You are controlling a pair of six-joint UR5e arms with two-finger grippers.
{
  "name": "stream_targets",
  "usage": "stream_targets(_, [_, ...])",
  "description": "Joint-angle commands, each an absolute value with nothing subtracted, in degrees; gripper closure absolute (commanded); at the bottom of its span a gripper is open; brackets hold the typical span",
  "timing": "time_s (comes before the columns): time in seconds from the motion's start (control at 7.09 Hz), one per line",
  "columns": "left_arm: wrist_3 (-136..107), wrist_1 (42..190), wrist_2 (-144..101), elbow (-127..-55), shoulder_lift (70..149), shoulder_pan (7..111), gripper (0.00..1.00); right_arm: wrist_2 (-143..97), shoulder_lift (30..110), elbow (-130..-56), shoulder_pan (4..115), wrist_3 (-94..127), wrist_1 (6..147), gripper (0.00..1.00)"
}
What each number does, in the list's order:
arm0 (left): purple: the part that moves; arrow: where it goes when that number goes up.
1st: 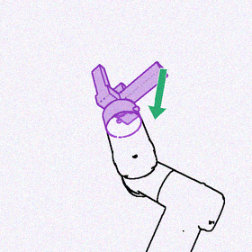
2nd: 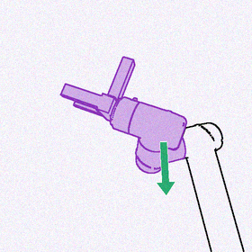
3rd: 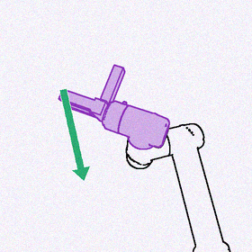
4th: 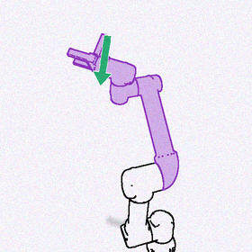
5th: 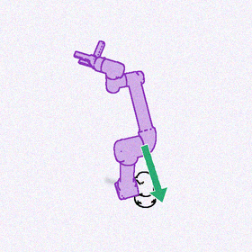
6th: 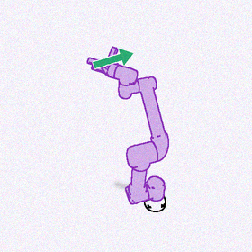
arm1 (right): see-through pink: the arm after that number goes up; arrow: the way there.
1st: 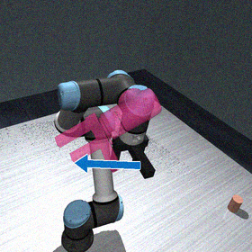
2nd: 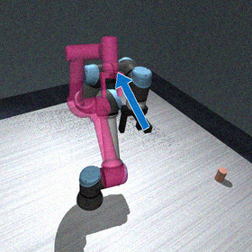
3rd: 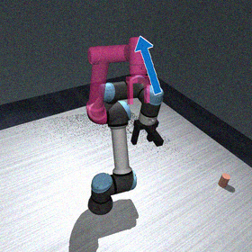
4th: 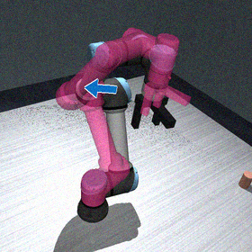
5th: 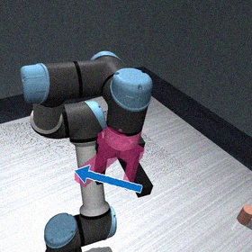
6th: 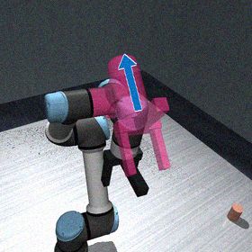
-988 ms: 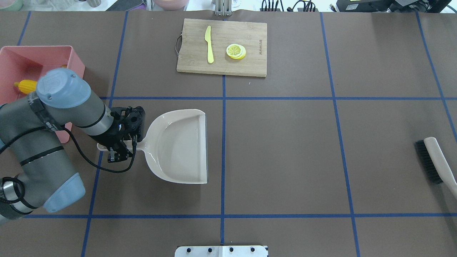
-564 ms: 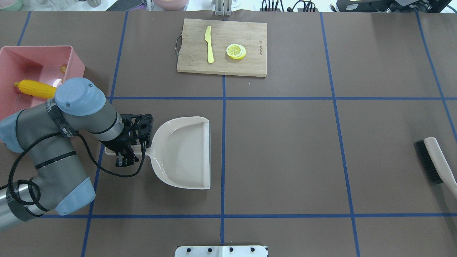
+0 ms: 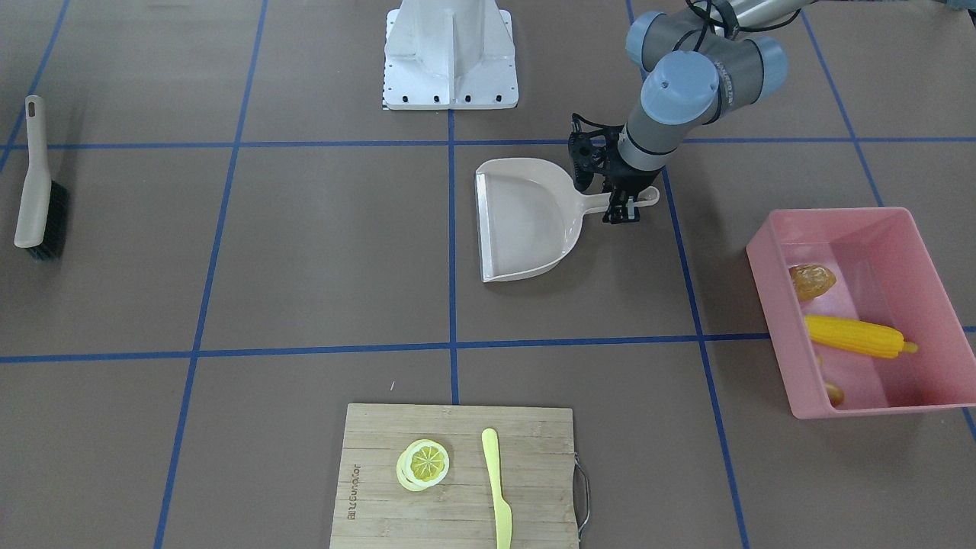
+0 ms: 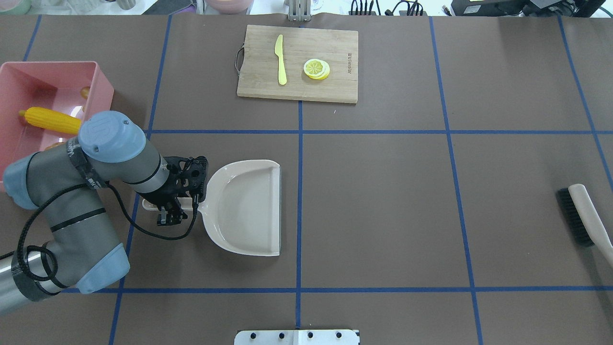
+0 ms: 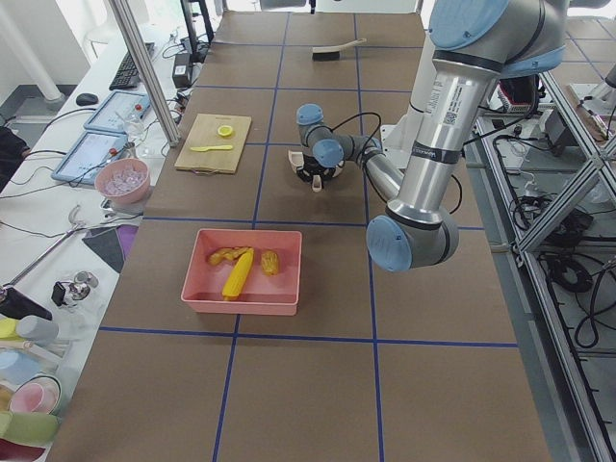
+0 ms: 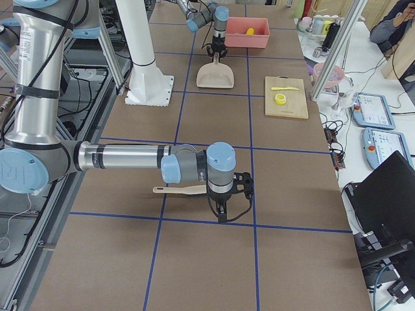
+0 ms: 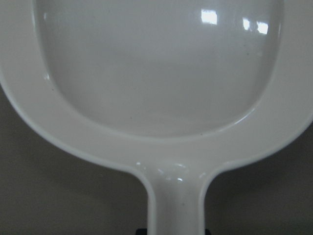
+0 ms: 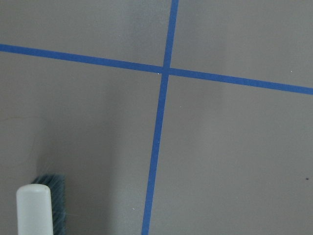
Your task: Sweep and dump trash into bin
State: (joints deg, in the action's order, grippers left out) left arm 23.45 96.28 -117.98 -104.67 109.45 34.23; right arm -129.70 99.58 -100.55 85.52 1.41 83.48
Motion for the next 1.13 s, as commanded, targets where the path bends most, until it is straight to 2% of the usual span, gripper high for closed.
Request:
stream_targets(0.0, [22.94,96.24,-118.21,-106.86,108.81,34.98,0.01,-129.73,99.58,-100.55,85.52,1.41,83.5,0.0])
stream_targets(0.42, [7.92,96.15,-118.65,-114.84,105.84,42.0,0.01,-129.73,99.58,-100.63,85.52,1.41,83.41,0.0])
stream_targets(0.71, [-5.49,95.37,-118.91,-117.24,105.38,47.16,0.01,-129.73,99.58,-100.55,85.52,1.49,83.41,0.0])
stream_targets(0.99, [-13.84,86.27,-122.25,-119.0,106.43,53.84,0.01,-129.73,99.58,-100.55,85.52,1.41,83.5,0.0])
